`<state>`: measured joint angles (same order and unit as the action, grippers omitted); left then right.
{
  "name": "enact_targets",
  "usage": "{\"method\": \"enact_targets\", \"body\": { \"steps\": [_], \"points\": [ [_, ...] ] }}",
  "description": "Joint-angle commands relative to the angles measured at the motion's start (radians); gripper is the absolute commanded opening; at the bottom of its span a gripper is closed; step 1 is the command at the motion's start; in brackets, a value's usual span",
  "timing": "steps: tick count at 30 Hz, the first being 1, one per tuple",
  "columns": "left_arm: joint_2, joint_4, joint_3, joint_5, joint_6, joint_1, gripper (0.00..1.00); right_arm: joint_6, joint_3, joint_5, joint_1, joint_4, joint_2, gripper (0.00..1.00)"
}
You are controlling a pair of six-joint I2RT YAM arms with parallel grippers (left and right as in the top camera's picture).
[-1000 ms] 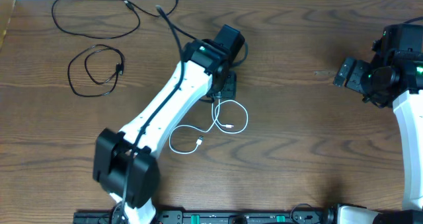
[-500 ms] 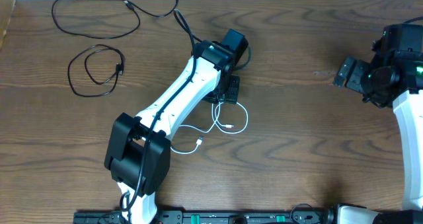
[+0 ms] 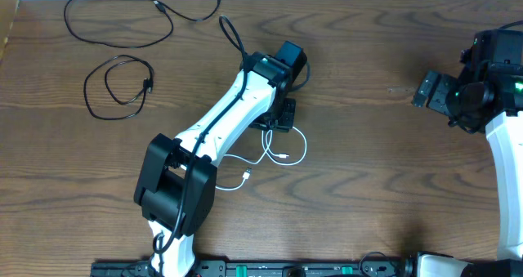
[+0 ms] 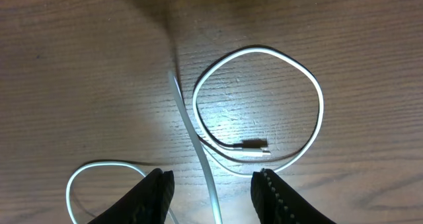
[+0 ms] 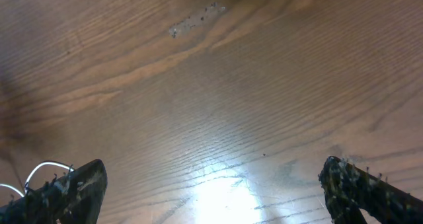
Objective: Untangle cables
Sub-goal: 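Reposition the left gripper over the white cable loops and grasp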
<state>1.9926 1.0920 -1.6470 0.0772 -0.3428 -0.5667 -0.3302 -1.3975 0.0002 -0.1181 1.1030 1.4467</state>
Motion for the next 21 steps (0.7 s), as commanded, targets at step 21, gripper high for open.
{"method": "enact_targets", "body": {
  "steps": [21],
  "points": [
    [0.014,-0.013,0.008,0.016,-0.036,-0.015,0.28,-0.013,-0.005,0.009,-0.005,0.001,-0.001,0.99]
  ]
}}
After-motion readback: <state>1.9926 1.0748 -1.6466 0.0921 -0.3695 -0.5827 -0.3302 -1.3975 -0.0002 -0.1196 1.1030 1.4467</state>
